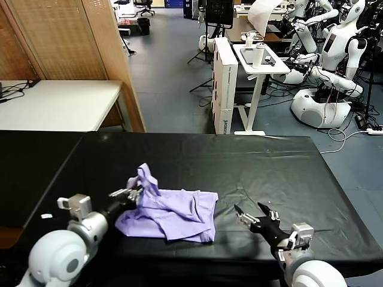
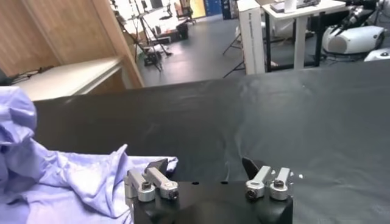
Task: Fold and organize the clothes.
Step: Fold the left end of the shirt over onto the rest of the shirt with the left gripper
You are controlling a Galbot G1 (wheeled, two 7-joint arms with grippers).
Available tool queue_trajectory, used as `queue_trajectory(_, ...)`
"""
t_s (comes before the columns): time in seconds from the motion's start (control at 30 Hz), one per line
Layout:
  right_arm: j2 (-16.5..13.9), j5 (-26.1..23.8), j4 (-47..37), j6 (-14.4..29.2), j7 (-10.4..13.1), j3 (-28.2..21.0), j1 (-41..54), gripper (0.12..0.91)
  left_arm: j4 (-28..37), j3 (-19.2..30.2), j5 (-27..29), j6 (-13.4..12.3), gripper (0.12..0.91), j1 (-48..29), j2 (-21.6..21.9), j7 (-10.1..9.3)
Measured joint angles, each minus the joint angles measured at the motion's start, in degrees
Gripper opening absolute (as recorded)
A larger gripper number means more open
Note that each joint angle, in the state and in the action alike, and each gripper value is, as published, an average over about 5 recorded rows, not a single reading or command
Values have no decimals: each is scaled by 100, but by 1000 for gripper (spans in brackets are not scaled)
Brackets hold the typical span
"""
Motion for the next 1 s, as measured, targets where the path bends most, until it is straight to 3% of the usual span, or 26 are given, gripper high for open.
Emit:
queue_trajectory(0.17, 21, -3, 95, 129, -4, 95, -74, 907, 129, 528, 176, 0, 177, -264, -2, 310)
queue_trajectory(0.3, 75, -23, 166, 156, -2, 197, -144, 907, 257, 942, 369, 0, 177, -467, -68, 442)
queue_trajectory(0.6, 207, -153, 149, 150, 1, 195, -215, 907, 572, 1645, 621, -98, 177, -876, -188, 454)
queue_trajectory(1.0, 273, -210, 132, 146, -1, 139, -283, 907, 734, 2190, 710, -208, 177, -1223, -302, 448)
